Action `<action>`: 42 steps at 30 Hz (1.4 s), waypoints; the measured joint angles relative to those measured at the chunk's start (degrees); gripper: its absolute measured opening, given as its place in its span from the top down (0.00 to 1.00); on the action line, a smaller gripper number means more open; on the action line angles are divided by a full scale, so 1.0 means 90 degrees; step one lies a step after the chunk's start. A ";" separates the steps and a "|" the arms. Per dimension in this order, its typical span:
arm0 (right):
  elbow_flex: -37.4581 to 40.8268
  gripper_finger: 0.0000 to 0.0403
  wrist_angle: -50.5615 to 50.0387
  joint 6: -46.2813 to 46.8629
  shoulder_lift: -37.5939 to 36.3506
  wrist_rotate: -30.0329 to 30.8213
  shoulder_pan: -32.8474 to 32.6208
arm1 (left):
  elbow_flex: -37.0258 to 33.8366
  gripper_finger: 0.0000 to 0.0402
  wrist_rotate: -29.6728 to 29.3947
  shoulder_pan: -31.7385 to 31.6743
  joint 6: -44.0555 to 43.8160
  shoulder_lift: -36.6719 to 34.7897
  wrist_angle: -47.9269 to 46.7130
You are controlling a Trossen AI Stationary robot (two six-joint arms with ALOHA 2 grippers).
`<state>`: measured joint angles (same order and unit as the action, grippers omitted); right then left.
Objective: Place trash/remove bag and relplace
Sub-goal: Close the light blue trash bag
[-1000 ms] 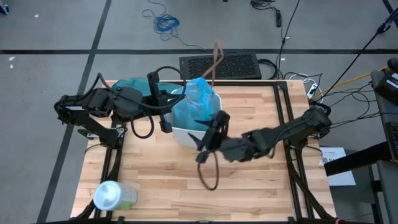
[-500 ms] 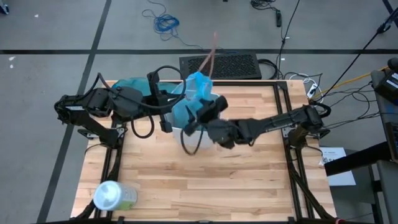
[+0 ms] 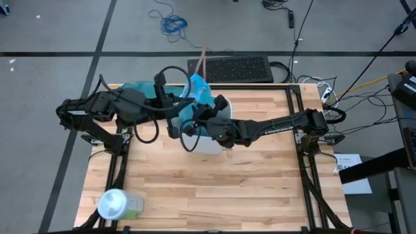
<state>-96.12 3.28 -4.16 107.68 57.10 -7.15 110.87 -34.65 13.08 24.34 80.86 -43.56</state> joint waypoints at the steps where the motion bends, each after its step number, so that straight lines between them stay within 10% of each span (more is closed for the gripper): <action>1: 0.0000 0.97 -0.0017 -0.0041 0.0010 -0.0003 -0.0021 | 0.0000 1.00 -0.0004 0.0000 0.0004 -0.0026 0.0064; 35: 0.0005 1.00 -0.2379 0.1230 -0.0116 -0.0880 -0.0049 | 0.1391 1.00 -0.0007 0.0002 0.0540 -0.0334 -0.0261; 42: 0.0002 1.00 -0.2320 0.1146 -0.0287 -0.0864 -0.0066 | 0.1384 0.85 -0.0003 0.0000 -0.0249 -0.0075 -0.1305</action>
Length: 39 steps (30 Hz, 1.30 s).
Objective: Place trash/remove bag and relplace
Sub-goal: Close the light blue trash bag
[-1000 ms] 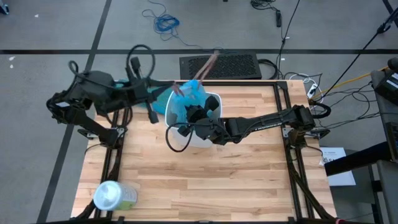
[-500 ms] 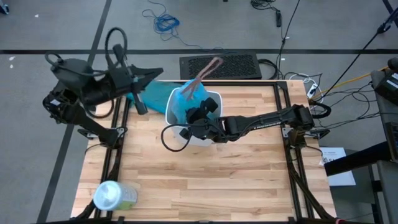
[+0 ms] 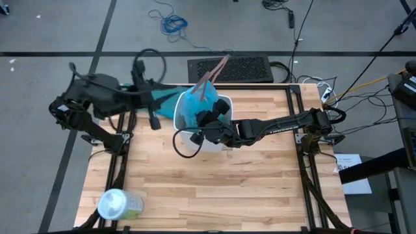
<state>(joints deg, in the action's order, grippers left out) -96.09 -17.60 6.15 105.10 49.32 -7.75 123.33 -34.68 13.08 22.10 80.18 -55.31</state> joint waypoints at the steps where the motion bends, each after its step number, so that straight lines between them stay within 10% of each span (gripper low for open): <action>1: 0.0000 1.00 0.0029 0.0000 -0.0004 0.0000 0.0000 | 0.0000 0.81 0.0000 -0.0004 -0.0141 0.0063 -0.0074; 11: 0.0000 1.00 0.0090 -0.0048 -0.0049 -0.0014 -0.0061 | -0.0005 0.58 0.0096 -0.0640 -0.0583 0.0674 0.0107; 27: 0.0000 1.00 0.0319 -0.0163 -0.0049 -0.0012 -0.0126 | -0.0007 0.56 0.1932 -0.1822 -0.0926 0.1074 0.0904; 39: 0.0000 1.00 0.0296 -0.0189 -0.0049 -0.0015 -0.0170 | -0.0012 0.97 0.2235 -0.1994 -0.0472 0.1287 0.1566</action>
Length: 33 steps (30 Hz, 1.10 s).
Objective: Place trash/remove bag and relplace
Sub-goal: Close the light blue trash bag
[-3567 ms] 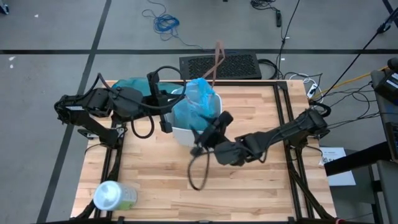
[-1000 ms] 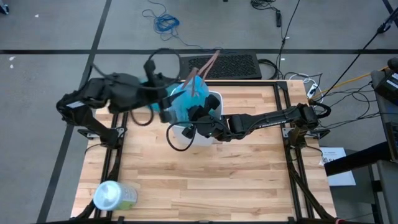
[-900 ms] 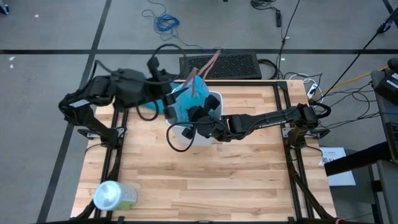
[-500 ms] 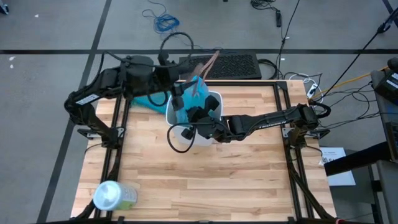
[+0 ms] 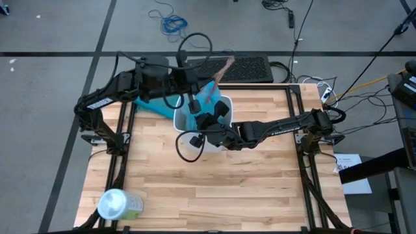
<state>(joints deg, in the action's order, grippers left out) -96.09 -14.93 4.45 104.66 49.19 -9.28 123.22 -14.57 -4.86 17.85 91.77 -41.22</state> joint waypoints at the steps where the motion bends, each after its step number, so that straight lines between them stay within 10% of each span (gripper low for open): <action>1: 0.0000 1.00 -0.0008 0.0001 0.0000 -0.0001 0.0000 | 0.0000 0.98 0.0063 -0.0002 0.0062 -0.0002 0.0082; 33: -0.0017 1.00 -0.0671 0.0326 0.0075 -0.0815 0.0577 | 0.1163 1.00 -0.0078 -0.0002 0.0762 -0.0374 0.0443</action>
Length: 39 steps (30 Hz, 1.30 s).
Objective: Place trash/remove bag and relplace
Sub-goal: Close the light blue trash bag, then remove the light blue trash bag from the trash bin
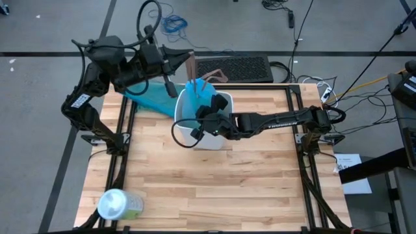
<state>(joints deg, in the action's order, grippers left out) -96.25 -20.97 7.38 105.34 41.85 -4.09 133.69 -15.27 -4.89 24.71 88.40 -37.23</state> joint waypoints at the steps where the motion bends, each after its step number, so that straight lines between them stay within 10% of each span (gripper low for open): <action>1: 0.0000 1.00 0.0036 -0.0060 0.0000 -0.0005 -0.0017 | 0.0002 1.00 0.0002 0.0000 -0.0016 -0.0019 -0.0022; 10: 0.0019 0.97 0.0493 -0.0952 -0.0101 -0.0047 -0.0243 | 0.0022 0.97 -0.0251 0.0002 0.0026 -0.0059 -0.0212; 26: 0.0019 0.36 0.0515 -0.1088 -0.0746 0.0212 -0.0904 | 0.0020 0.95 -0.0553 0.0002 0.0172 -0.0059 -0.0481; 31: 0.0019 0.27 0.0593 -0.1063 -0.0852 0.0997 -0.1035 | 0.0015 0.95 -0.0554 0.0002 0.0145 -0.0056 -0.0681; 39: 0.0019 0.24 0.0701 -0.0247 -0.0848 0.0167 -0.0288 | 0.0015 0.95 -0.0554 0.0002 0.0126 -0.0054 -0.0685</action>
<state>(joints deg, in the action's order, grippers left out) -96.07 -14.66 5.16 97.71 43.35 -6.68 133.82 -20.25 -4.86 25.85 87.92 -43.39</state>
